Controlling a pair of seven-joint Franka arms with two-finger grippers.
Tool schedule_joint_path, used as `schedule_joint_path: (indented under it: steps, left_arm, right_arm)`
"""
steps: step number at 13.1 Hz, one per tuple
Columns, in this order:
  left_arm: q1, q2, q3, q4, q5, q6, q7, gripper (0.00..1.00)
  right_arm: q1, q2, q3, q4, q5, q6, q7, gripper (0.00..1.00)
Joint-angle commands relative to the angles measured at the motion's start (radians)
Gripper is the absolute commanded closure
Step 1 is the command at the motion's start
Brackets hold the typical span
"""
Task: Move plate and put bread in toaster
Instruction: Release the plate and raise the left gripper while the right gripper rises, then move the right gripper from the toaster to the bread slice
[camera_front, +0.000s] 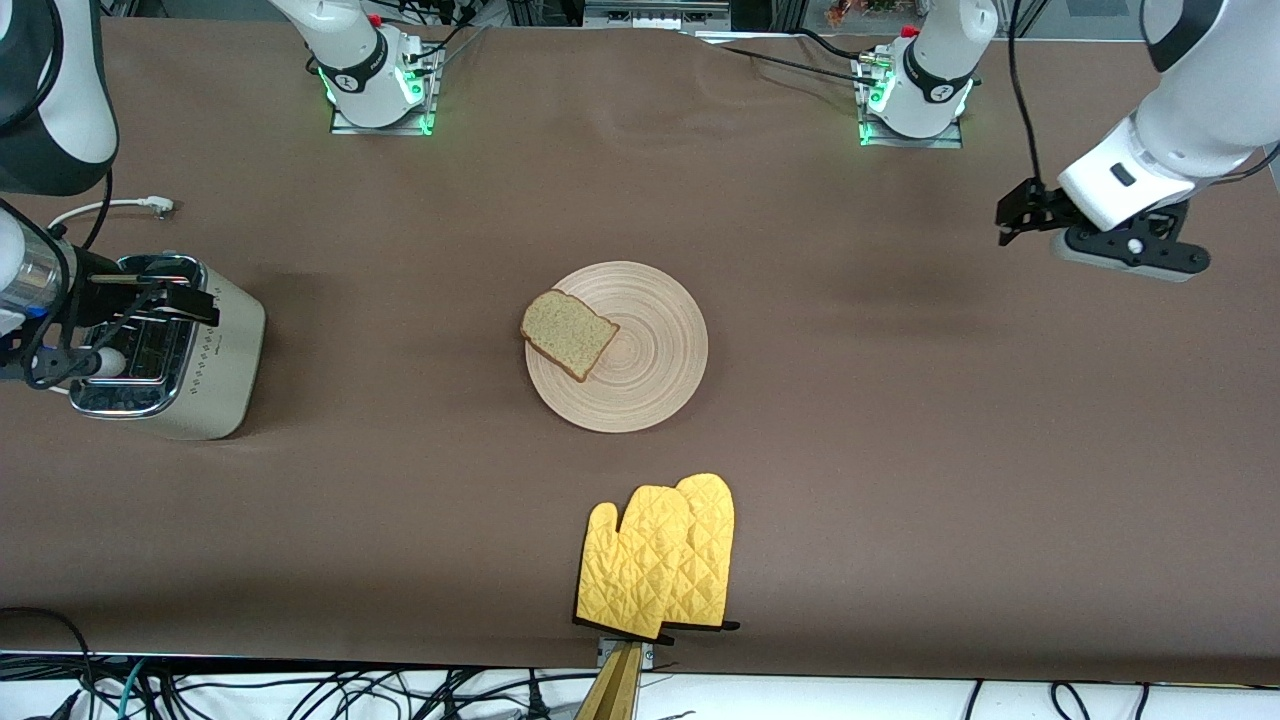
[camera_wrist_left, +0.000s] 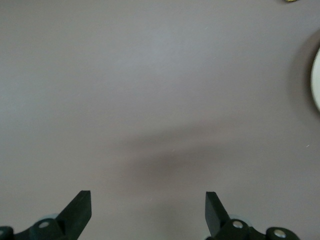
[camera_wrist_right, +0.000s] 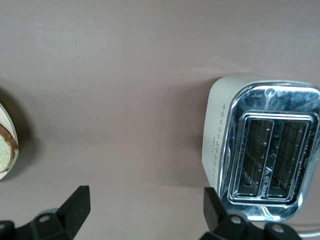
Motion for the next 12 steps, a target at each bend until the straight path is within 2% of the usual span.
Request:
schedule_joint_path:
  steps: [1,3,5,6,8,12]
  left_arm:
    - [-0.013,0.034,0.007,0.144,0.040,-0.160,-0.060,0.00]
    - [-0.005,0.064,0.013,0.211,0.027,-0.186,-0.101,0.00]
    - [0.000,0.071,0.063,0.220,-0.063,-0.180,-0.109,0.00]
    - [-0.005,0.071,0.070,0.220,-0.063,-0.180,-0.109,0.00]
    - [-0.008,0.074,0.062,0.226,-0.062,-0.180,-0.135,0.00]
    - [-0.010,0.074,0.028,0.226,-0.062,-0.188,-0.204,0.00]
  right_arm:
    - [0.018,0.015,0.019,-0.008,0.029,-0.015,0.163,0.00]
    - [0.084,0.047,0.029,-0.008,0.054,0.006,0.320,0.00]
    - [0.147,0.087,0.029,-0.008,0.074,0.022,0.441,0.00]
    - [0.171,0.112,0.029,-0.011,0.119,0.025,0.478,0.00]
    - [0.219,0.145,0.029,-0.040,0.178,0.101,0.577,0.00]
    - [0.377,0.210,0.029,-0.119,0.178,0.315,0.832,0.00]
